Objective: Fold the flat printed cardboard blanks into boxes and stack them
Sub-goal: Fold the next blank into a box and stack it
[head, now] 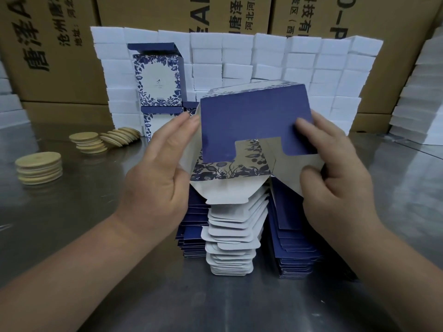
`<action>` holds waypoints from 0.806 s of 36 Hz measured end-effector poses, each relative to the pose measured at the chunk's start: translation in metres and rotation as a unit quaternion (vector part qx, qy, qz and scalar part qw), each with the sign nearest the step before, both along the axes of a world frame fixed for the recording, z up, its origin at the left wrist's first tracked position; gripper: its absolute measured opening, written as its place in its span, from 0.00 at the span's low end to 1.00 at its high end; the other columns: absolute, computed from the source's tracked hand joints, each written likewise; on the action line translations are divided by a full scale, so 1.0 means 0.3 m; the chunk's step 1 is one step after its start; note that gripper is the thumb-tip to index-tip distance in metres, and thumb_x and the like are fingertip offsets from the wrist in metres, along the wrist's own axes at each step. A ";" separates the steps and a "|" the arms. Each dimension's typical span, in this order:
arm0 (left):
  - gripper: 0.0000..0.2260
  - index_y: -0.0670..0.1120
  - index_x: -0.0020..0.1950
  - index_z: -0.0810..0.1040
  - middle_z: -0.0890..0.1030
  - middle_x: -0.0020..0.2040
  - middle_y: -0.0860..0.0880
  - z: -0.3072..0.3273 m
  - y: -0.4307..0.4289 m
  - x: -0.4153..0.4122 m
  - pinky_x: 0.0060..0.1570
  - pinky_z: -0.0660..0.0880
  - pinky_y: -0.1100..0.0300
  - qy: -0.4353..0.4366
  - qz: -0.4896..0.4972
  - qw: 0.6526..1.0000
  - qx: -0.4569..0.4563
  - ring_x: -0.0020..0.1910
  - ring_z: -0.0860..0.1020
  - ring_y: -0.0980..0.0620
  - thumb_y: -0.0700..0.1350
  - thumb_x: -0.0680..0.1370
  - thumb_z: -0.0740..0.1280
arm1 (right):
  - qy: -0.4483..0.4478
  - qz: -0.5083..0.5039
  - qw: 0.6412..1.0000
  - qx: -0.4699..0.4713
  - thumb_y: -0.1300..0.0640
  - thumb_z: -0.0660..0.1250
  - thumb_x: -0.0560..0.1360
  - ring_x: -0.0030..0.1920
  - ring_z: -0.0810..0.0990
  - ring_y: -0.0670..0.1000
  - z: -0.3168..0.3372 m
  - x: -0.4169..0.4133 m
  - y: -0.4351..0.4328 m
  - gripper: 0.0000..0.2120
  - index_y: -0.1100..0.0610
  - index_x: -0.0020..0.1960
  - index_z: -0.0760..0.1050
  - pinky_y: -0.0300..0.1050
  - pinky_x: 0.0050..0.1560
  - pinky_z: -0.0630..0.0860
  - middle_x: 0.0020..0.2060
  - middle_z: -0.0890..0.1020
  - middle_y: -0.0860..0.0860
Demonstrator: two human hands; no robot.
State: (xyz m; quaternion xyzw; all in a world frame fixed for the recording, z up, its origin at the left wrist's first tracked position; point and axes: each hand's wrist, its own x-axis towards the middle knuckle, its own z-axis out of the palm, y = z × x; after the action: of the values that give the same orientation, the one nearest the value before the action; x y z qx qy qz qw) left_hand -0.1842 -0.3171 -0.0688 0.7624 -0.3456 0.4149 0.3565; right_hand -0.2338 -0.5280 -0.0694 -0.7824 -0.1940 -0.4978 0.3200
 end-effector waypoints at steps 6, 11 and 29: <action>0.20 0.42 0.63 0.75 0.63 0.67 0.48 0.009 0.001 -0.009 0.53 0.60 0.81 0.014 -0.011 0.999 0.038 0.55 0.69 0.60 0.42 0.76 0.52 | -0.004 -0.018 0.999 -0.040 0.74 0.53 0.69 0.67 0.62 0.35 0.005 0.003 -0.008 0.30 0.56 0.68 0.63 0.22 0.62 0.59 0.68 0.64 0.48; 0.22 0.41 0.64 0.75 0.62 0.67 0.50 0.012 -0.006 -0.014 0.55 0.57 0.81 0.027 0.013 0.998 0.046 0.58 0.58 0.73 0.48 0.76 0.54 | -0.008 -0.030 0.997 -0.077 0.74 0.55 0.68 0.62 0.61 0.24 0.005 0.001 -0.010 0.25 0.65 0.63 0.74 0.20 0.57 0.60 0.68 0.63 0.52; 0.24 0.38 0.67 0.72 0.65 0.63 0.53 0.013 -0.005 -0.018 0.60 0.50 0.84 0.027 0.068 0.997 0.024 0.62 0.58 0.68 0.50 0.76 0.55 | 0.044 0.065 0.983 0.166 0.57 0.56 0.76 0.40 0.79 0.40 0.031 -0.013 0.006 0.18 0.38 0.61 0.64 0.32 0.42 0.75 0.56 0.76 0.33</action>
State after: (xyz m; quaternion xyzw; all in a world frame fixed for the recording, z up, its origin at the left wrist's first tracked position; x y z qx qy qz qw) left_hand -0.1897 -0.3185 -0.0649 0.8034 -0.2935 0.4091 0.3179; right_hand -0.2377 -0.5263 -0.0602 -0.7255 -0.1449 -0.4662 0.4851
